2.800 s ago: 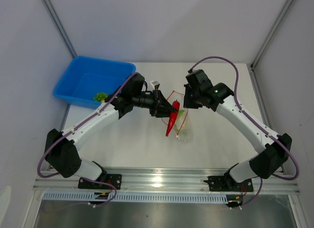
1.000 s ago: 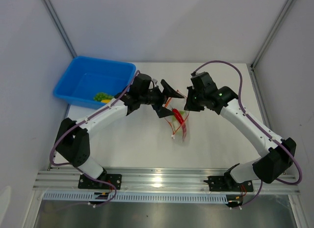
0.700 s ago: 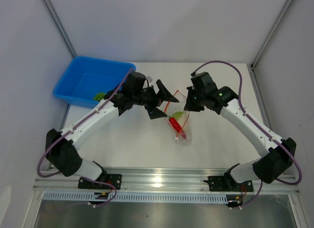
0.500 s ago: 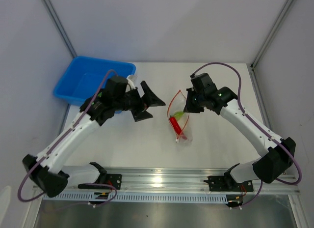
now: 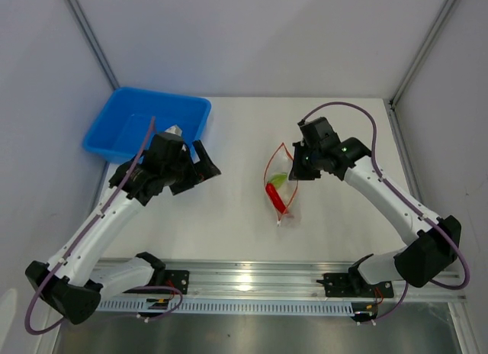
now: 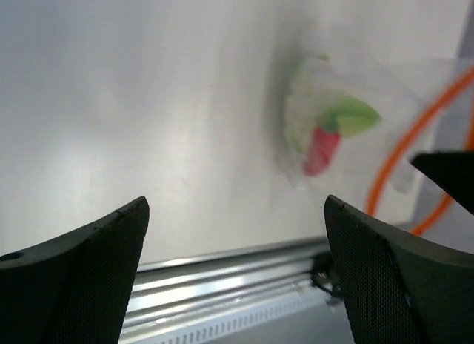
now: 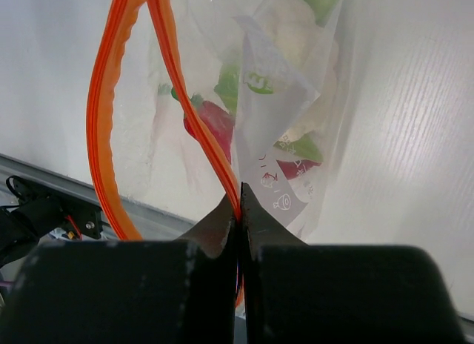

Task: Place the food in the zip-top bag and seal the zipper
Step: Pick up the fake fruit from the bin.

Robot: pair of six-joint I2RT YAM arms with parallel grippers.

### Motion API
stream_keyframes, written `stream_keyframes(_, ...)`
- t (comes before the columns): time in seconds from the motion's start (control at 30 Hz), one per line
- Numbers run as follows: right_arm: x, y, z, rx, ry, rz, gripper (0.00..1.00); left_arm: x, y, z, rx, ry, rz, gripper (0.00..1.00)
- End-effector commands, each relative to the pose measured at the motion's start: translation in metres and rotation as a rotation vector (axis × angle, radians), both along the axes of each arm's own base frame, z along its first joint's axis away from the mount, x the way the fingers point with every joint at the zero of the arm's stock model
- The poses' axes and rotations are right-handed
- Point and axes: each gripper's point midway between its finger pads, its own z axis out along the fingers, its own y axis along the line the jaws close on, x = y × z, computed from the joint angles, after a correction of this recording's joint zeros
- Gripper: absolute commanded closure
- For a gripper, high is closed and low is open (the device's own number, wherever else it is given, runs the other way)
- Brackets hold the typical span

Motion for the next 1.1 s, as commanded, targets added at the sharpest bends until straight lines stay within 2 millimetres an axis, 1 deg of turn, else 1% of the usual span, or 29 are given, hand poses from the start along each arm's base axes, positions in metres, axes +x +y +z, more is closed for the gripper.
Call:
stream_keyframes(0.0,-0.006,-0.007,0.012,0.005,-0.029,0.017,1.00,0.019,0.065,-0.004,0.261,-0.053,0.216,0.01)
stream_keyframes(0.03,-0.007,-0.008,0.011,-0.003,-0.030,0.024,1.00,0.022,0.080,-0.010,0.267,-0.018,0.306,0.01)
stream_keyframes(0.07,-0.007,-0.011,0.010,-0.010,-0.029,0.025,1.00,0.023,0.086,-0.015,0.234,0.019,0.401,0.01)
stream_keyframes(0.1,-0.007,-0.013,0.010,-0.016,-0.031,0.023,1.00,0.028,0.082,-0.016,0.184,0.025,0.412,0.01)
stream_keyframes(0.13,-0.008,-0.015,0.010,-0.023,-0.033,0.031,1.00,0.035,0.090,-0.023,0.156,0.043,0.430,0.01)
stream_keyframes(0.2,-0.008,-0.019,0.010,-0.030,-0.033,0.031,1.00,0.042,0.087,-0.028,0.128,0.036,0.393,0.00)
stream_keyframes(0.23,-0.007,-0.019,0.010,-0.031,-0.036,0.030,1.00,0.048,0.091,-0.030,0.126,0.036,0.414,0.00)
stream_keyframes(0.3,-0.007,-0.021,0.008,-0.042,-0.030,0.036,1.00,0.055,0.098,-0.022,0.146,0.013,0.441,0.01)
stream_keyframes(0.33,-0.007,-0.021,0.007,-0.044,-0.026,0.038,1.00,0.061,0.106,-0.021,0.184,-0.011,0.455,0.00)
stream_keyframes(0.37,-0.007,-0.021,0.006,-0.049,-0.027,0.045,1.00,0.067,0.109,-0.022,0.208,-0.012,0.459,0.01)
stream_keyframes(0.4,-0.006,-0.021,0.005,-0.052,-0.025,0.047,1.00,0.075,0.112,-0.012,0.211,-0.039,0.466,0.01)
stream_keyframes(0.43,-0.006,-0.021,0.005,-0.056,-0.022,0.048,1.00,0.081,0.122,-0.012,0.229,-0.038,0.483,0.01)
stream_keyframes(0.47,-0.005,-0.021,0.004,-0.067,-0.019,0.053,1.00,0.092,0.127,-0.017,0.243,-0.025,0.496,0.01)
stream_keyframes(0.5,-0.006,-0.020,0.004,-0.073,-0.021,0.061,1.00,0.103,0.130,-0.008,0.239,-0.047,0.505,0.01)
stream_keyframes(0.53,-0.007,-0.019,0.003,-0.082,-0.024,0.070,1.00,0.110,0.141,-0.010,0.250,-0.039,0.532,0.00)
stream_keyframes(0.57,-0.008,-0.019,-0.001,-0.099,-0.019,0.083,1.00,0.120,0.147,-0.015,0.262,-0.007,0.553,0.01)
stream_keyframes(0.63,-0.010,-0.020,-0.005,-0.117,-0.016,0.093,1.00,0.134,0.159,-0.005,0.252,0.001,0.608,0.00)
stream_keyframes(0.67,-0.010,-0.021,-0.005,-0.123,-0.020,0.092,1.00,0.138,0.162,-0.007,0.261,0.015,0.615,0.00)
stream_keyframes(0.7,-0.010,-0.023,-0.007,-0.136,-0.022,0.097,1.00,0.144,0.163,-0.016,0.275,0.038,0.622,0.01)
stream_keyframes(0.73,-0.009,-0.024,-0.008,-0.141,-0.026,0.098,1.00,0.151,0.164,-0.010,0.265,0.026,0.644,0.01)
stream_keyframes(0.77,-0.007,-0.024,-0.009,-0.144,-0.029,0.099,1.00,0.155,0.167,-0.012,0.268,0.030,0.661,0.01)
stream_keyframes(0.8,-0.008,-0.025,-0.011,-0.153,-0.029,0.111,1.00,0.160,0.168,-0.021,0.273,0.053,0.673,0.00)
stream_keyframes(0.83,-0.007,-0.026,-0.013,-0.161,-0.029,0.114,1.00,0.166,0.169,-0.017,0.250,0.051,0.705,0.00)
stream_keyframes(0.93,-0.004,-0.030,-0.018,-0.186,-0.029,0.122,1.00,0.176,0.171,-0.037,0.240,0.136,0.767,0.01)
stream_keyframes(1.0,-0.001,-0.032,-0.021,-0.194,-0.025,0.121,1.00,0.184,0.171,-0.036,0.227,0.171,0.795,0.00)
stream_keyframes(1.03,0.000,-0.033,-0.023,-0.203,-0.029,0.133,1.00,0.189,0.171,-0.053,0.245,0.221,0.799,0.00)
stream_keyframes(1.07,0.003,-0.032,-0.024,-0.205,-0.042,0.144,1.00,0.200,0.171,-0.040,0.226,0.204,0.822,0.01)
